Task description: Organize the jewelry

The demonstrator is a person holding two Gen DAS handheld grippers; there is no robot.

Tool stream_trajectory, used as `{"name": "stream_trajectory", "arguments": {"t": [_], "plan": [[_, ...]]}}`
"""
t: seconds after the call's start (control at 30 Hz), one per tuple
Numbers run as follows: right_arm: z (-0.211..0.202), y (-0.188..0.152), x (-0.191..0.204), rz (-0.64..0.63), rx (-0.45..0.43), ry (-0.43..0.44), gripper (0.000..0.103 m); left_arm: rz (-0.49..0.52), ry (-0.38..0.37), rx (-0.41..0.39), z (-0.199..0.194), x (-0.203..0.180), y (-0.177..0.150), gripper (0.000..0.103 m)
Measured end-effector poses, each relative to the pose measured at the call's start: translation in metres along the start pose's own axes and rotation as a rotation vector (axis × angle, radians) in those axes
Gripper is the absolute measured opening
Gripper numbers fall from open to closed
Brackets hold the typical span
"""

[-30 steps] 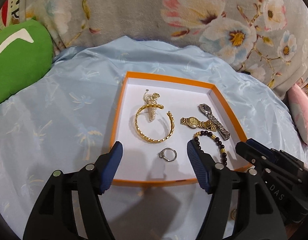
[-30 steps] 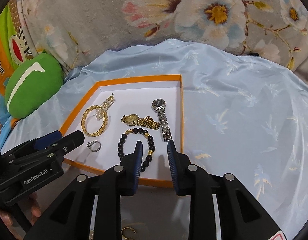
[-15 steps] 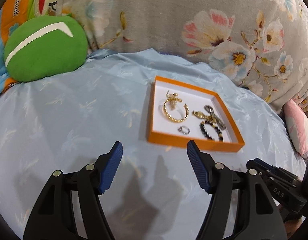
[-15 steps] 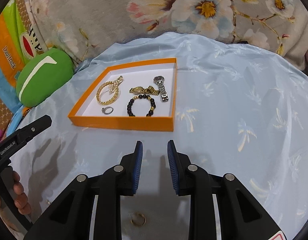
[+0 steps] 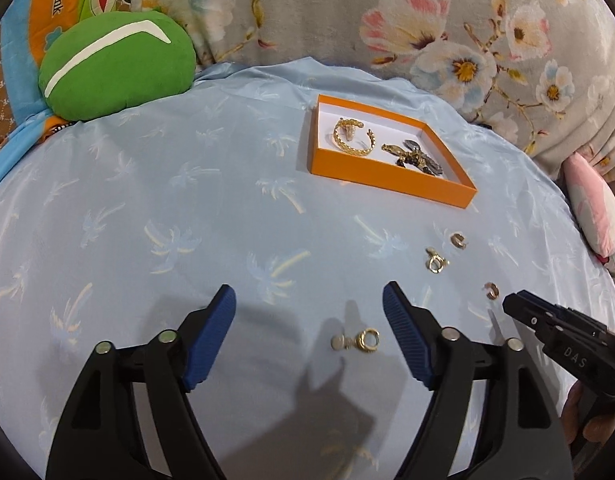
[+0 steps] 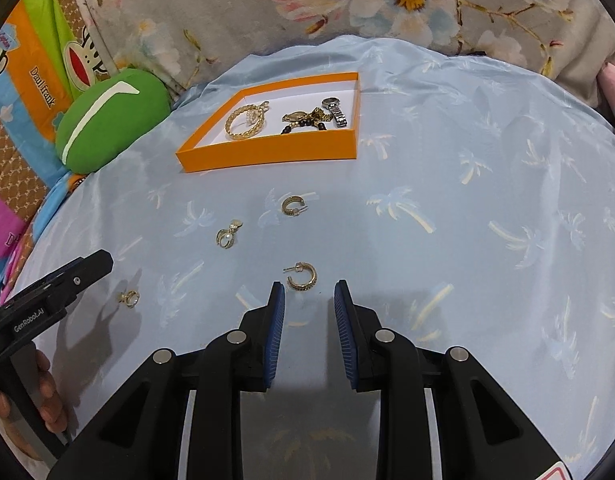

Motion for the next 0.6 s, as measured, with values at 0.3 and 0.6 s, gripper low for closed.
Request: {"name": "stream_trajectory", "arguments": {"t": [0.3,0.6], "plan": [[0.016,0.017,0.023,-0.034,0.009,0.022,0.026,0.051,0.026,0.057,0.007,-0.011,-0.006,0.076],[0.021,0.02,0.018,-0.005,0.021,-0.001,0.026,0.053,0.043,0.099,0.015,-0.01,-0.006,0.076]]}}
Point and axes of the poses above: each gripper's, at about its wrist camera, not at the fingertips, and z roughly the way its jaws point, x to its left, y to its top, the point moved 3 cm from there along z, roughly the way its jaws point, and after that the axes turned 6 degrees about x, right-handed, at the moved point
